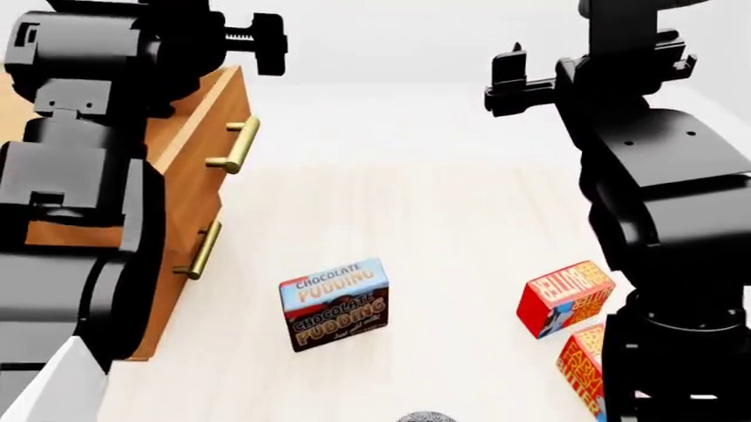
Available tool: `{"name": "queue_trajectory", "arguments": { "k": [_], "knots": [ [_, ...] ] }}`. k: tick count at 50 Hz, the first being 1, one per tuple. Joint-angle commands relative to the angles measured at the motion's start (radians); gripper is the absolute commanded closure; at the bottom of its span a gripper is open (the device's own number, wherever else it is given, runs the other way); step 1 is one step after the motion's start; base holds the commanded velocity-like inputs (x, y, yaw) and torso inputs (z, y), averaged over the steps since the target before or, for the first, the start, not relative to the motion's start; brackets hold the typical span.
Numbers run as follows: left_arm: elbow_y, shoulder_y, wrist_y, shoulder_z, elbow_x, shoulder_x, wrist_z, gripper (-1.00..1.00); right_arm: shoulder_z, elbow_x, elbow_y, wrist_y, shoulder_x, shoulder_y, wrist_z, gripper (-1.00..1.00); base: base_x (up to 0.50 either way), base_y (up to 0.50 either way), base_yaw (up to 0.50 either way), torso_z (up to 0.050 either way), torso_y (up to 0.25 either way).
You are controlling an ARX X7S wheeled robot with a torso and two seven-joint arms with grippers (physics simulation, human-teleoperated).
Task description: Put the bowl in the top drawer of the cabinet.
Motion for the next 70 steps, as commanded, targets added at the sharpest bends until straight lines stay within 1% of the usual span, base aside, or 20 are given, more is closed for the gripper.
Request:
{"name": "queue_trajectory", "arguments": {
  "k": [1, 11, 26, 50, 64, 70],
  "knots": [
    [-0.315, -0.065, 0.123, -0.060, -0.001, 0.014, -0.030, -1.00, -0.014, -0.014, 0.037, -0.030, 0.011, -0.023, 0.011, -1.00, 0.00, 0.00, 0.00, 0.000, 0.000],
    [-0.315, -0.053, 0.094, -0.130, 0.031, 0.016, -0.033, -1.00, -0.027, -0.031, 0.066, -0.049, 0.017, -0.030, 0.030, -1.00, 0.00, 0.00, 0.00, 0.000, 0.000],
    [-0.316, -0.014, 0.086, -0.211, 0.079, 0.017, -0.037, -1.00, -0.037, -0.035, 0.094, -0.068, 0.026, -0.042, 0.032, -1.00, 0.00, 0.00, 0.00, 0.000, 0.000],
    [-0.315, -0.054, 0.089, -0.211, 0.123, -0.003, -0.024, -1.00, -0.058, -0.027, 0.095, -0.067, 0.030, -0.045, 0.024, -1.00, 0.00, 0.00, 0.00, 0.000, 0.000],
    [-0.316, -0.004, 0.106, -0.216, 0.123, 0.001, -0.050, -1.00, -0.065, -0.023, 0.123, -0.093, 0.032, -0.053, 0.021, -1.00, 0.00, 0.00, 0.00, 0.000, 0.000],
    [-0.316, 0.017, 0.101, -0.244, 0.114, 0.002, -0.090, -1.00, -0.061, -0.020, 0.128, -0.097, 0.037, -0.058, 0.019, -1.00, 0.00, 0.00, 0.00, 0.000, 0.000]
  ]
}}
